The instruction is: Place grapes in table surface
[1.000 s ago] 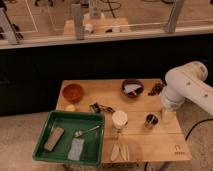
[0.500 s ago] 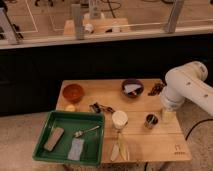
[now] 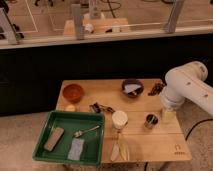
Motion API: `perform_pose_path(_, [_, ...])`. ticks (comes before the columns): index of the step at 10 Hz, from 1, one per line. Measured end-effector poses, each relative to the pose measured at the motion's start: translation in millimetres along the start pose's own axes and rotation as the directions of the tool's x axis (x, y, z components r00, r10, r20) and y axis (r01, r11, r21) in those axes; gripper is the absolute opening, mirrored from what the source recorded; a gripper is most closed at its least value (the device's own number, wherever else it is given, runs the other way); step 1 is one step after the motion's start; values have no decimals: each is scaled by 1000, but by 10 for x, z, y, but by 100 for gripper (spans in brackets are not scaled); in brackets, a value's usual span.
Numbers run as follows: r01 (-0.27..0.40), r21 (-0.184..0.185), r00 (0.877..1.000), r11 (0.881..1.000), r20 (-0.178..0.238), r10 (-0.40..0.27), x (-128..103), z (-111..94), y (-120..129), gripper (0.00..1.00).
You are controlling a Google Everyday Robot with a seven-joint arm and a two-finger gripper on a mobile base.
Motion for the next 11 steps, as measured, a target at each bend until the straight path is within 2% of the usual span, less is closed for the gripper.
perform_pose_path(2, [2,35,1000,999,3,-2,76,94,-178,80])
perform_pose_path(5, [19,114,1000,993,-5,-19,190,307,-782,80])
perform_pose_path(7, [42,160,999,986,-12,-41,355,459,-1290,80])
perform_pose_path(9, [85,188,996,979,-25,-82,461,605,-1711,80])
perform_pose_path(11, [111,201,994,973,-41,-105,546,699,-1936,80])
